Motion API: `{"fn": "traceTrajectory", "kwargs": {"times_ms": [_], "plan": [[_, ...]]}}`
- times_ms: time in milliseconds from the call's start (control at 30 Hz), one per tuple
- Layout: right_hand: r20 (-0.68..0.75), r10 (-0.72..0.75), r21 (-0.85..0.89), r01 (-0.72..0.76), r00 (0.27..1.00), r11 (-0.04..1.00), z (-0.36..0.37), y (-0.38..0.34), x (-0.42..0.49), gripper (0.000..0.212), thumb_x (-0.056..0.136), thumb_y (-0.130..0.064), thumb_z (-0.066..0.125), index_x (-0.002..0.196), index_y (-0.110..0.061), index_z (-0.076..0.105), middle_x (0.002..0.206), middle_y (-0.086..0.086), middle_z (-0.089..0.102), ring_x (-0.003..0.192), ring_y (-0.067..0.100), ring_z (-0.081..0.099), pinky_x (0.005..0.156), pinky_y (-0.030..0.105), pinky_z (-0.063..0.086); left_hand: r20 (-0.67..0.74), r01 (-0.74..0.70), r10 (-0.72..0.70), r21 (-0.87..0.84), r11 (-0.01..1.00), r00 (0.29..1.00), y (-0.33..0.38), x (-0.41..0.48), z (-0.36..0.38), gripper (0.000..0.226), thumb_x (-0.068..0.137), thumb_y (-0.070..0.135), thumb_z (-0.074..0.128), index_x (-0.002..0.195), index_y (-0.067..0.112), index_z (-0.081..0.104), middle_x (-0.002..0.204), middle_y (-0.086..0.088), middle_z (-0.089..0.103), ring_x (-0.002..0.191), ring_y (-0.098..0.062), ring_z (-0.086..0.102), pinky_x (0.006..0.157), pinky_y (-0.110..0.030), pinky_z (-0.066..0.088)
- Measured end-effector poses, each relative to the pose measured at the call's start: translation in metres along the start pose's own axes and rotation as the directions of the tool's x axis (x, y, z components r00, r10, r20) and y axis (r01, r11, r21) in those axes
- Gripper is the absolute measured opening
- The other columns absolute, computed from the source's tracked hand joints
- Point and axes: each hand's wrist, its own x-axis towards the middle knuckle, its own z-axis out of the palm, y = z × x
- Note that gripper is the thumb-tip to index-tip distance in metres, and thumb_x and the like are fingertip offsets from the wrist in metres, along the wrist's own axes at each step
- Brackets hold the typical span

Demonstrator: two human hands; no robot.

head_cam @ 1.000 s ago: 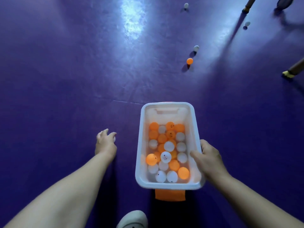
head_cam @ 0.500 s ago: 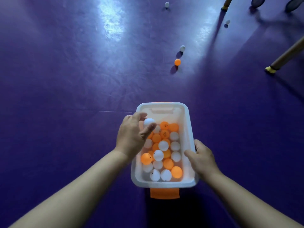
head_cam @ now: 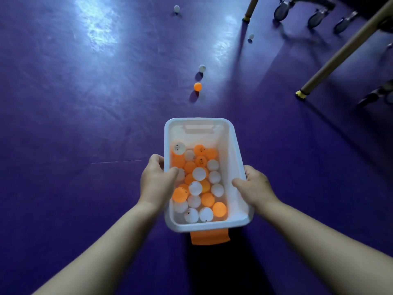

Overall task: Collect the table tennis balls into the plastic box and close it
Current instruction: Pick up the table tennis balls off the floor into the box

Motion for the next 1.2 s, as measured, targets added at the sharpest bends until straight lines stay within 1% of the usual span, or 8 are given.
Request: {"fn": "traceTrajectory", "kwargs": {"times_ms": [167, 433, 567, 700, 900, 1033, 1133, 1200], "plan": [[0.024, -0.002, -0.174, 0.006, 1.000, 0.985, -0.045, -0.017, 0.021, 0.017, 0.077, -0.023, 0.058, 0.091, -0.015, 0.061, 0.093, 0.003, 0.066, 0.087, 0.024, 0.063, 0.078, 0.043, 0.055, 0.017, -0.025, 0.030, -0.233, 0.972, 0.999, 0.027, 0.002, 0.018, 0.019, 0.084, 0.025, 0.066, 0.088, 0.011, 0.054, 0.079, -0.004, 0.066, 0.071, -0.020, 0.063, 0.066, -0.042, 0.054], [0.136, -0.090, -0.361, 0.134, 0.987, 0.923, -0.074, -0.077, 0.082, 0.015, 0.079, -0.022, 0.062, 0.086, -0.009, 0.063, 0.093, 0.009, 0.066, 0.087, 0.027, 0.063, 0.074, 0.037, 0.052, -0.095, -0.050, 0.014, -0.391, 0.919, 0.995, 0.055, 0.029, 0.024, 0.036, 0.094, 0.040, 0.052, 0.092, 0.004, 0.050, 0.082, -0.009, 0.059, 0.070, -0.019, 0.054, 0.062, -0.040, 0.048], [0.162, -0.175, -0.314, 0.219, 0.971, 0.924, -0.043, -0.103, 0.136, 0.010, 0.079, -0.021, 0.060, 0.073, -0.014, 0.057, 0.076, 0.003, 0.059, 0.074, 0.023, 0.059, 0.063, 0.031, 0.047, -0.209, -0.038, -0.059, -0.433, 0.901, 0.976, 0.052, 0.060, 0.021, 0.031, 0.095, 0.039, 0.051, 0.095, 0.009, 0.051, 0.081, -0.006, 0.062, 0.067, -0.016, 0.057, 0.054, -0.030, 0.047], [0.225, -0.211, -0.295, 0.273, 0.951, 0.916, -0.009, -0.115, 0.186, 0.018, 0.080, -0.022, 0.059, 0.092, -0.010, 0.064, 0.092, 0.008, 0.065, 0.085, 0.027, 0.063, 0.073, 0.037, 0.053, -0.317, -0.035, -0.096, -0.383, 0.923, 0.943, 0.051, 0.097, 0.022, 0.032, 0.095, 0.040, 0.049, 0.098, 0.008, 0.051, 0.080, -0.003, 0.059, 0.067, -0.014, 0.054, 0.054, -0.027, 0.044], [0.292, -0.249, -0.212, 0.317, 0.923, 0.925, -0.003, -0.123, 0.244, 0.011, 0.079, -0.022, 0.061, 0.076, -0.012, 0.060, 0.081, 0.004, 0.062, 0.078, 0.024, 0.060, 0.062, 0.033, 0.047, -0.355, 0.025, -0.153, -0.341, 0.940, 0.922, 0.072, 0.143, 0.031, 0.032, 0.093, 0.041, 0.053, 0.093, 0.008, 0.052, 0.087, -0.012, 0.065, 0.074, -0.021, 0.058, 0.067, -0.044, 0.053], [0.315, -0.297, -0.092, 0.340, 0.901, 0.936, 0.001, -0.138, 0.287, 0.045, 0.088, -0.046, 0.051, 0.067, -0.007, 0.057, 0.072, 0.009, 0.059, 0.070, 0.028, 0.054, 0.067, 0.042, 0.046, -0.395, 0.044, -0.176, -0.321, 0.946, 0.902, 0.088, 0.169, 0.035, 0.033, 0.094, 0.037, 0.053, 0.093, 0.005, 0.052, 0.087, -0.014, 0.066, 0.071, -0.021, 0.057, 0.061, -0.041, 0.051], [0.271, -0.265, 0.042, 0.264, 0.925, 0.964, 0.007, -0.146, 0.334, 0.056, 0.091, -0.057, 0.035, 0.062, -0.015, 0.057, 0.063, 0.005, 0.061, 0.067, 0.029, 0.057, 0.069, 0.041, 0.048, -0.439, 0.067, -0.197, -0.295, 0.953, 0.877, 0.096, 0.189, 0.042, 0.030, 0.095, 0.037, 0.051, 0.093, 0.007, 0.052, 0.084, -0.009, 0.066, 0.068, -0.019, 0.059, 0.054, -0.033, 0.049], [0.210, -0.298, 0.018, 0.301, 0.931, 0.953, 0.012, -0.149, 0.369, 0.056, 0.091, -0.058, 0.032, 0.067, -0.016, 0.061, 0.066, 0.005, 0.066, 0.073, 0.032, 0.063, 0.072, 0.045, 0.052, -0.469, 0.083, -0.217, -0.288, 0.954, 0.856, 0.101, 0.205, 0.050, 0.029, 0.096, 0.037, 0.050, 0.094, 0.008, 0.052, 0.081, -0.005, 0.064, 0.070, -0.019, 0.060, 0.053, -0.031, 0.049]]}}
